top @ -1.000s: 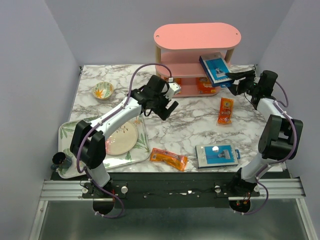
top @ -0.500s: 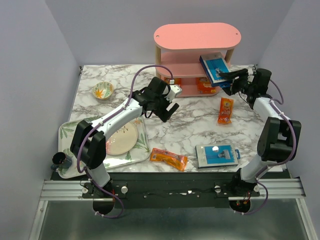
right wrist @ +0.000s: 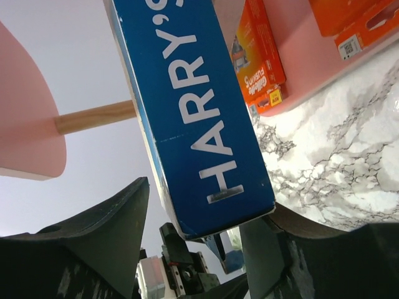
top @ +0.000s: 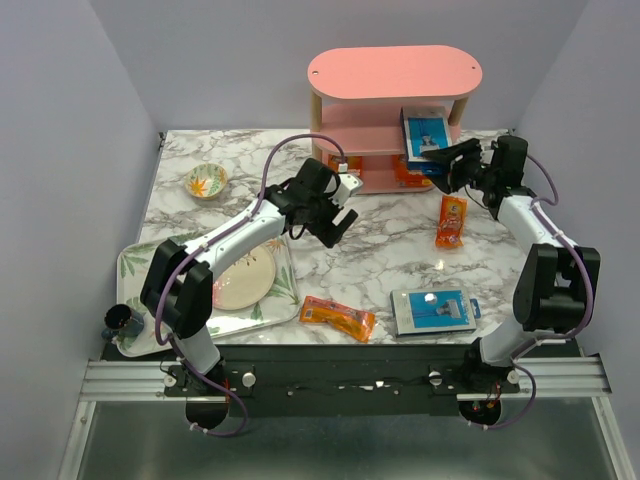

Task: Place and organize the shaving razors onto the shelf

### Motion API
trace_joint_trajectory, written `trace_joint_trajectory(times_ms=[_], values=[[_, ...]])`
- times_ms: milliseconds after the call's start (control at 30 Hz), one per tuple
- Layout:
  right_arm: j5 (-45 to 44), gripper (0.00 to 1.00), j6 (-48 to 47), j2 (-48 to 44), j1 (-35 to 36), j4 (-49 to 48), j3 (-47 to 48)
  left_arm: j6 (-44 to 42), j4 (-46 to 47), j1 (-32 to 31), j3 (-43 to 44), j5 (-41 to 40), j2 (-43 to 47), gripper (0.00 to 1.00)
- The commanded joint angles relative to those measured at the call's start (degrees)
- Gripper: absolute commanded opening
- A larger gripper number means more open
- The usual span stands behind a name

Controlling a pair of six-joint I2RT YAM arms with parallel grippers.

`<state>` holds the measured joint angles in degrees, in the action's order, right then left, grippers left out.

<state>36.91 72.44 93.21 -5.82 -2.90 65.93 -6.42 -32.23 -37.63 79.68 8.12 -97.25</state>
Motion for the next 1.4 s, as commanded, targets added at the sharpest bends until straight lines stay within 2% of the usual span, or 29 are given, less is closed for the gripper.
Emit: trace_joint_trajectory(times_ms=[0,367,467,600,833,1367], values=[[-2.19,0.65,-2.13,0.66,0.38,2.19,-0.19,0.26,1.11,-0.25,-2.16,1.02,1.63,0.99],[3.52,0.66,-0.99,-1.80,-0.42,-5.63,-2.83,-0.09,0.76,-0.25,-2.69,1.11,2.07,0.99],[4.05,0.59,-0.64,-1.72,-0.42,-6.15,-2.65,0.00,0.76,-0.25,-2.60,1.28,1.72,0.99],[4.23,0.45,0.59,-2.07,-0.94,-6.24,-2.56,0.09,0.76,-0.25,-1.99,1.64,1.10,0.99],[2.74,0.41,2.61,-2.16,-3.66,-6.33,-1.69,0.35,0.85,-0.25,-2.42,1.90,0.66,0.99],[0.27,0.44,5.07,6.01,-3.32,-3.87,6.40,0.53,0.32,-0.43,-1.90,2.08,-1.01,0.99]])
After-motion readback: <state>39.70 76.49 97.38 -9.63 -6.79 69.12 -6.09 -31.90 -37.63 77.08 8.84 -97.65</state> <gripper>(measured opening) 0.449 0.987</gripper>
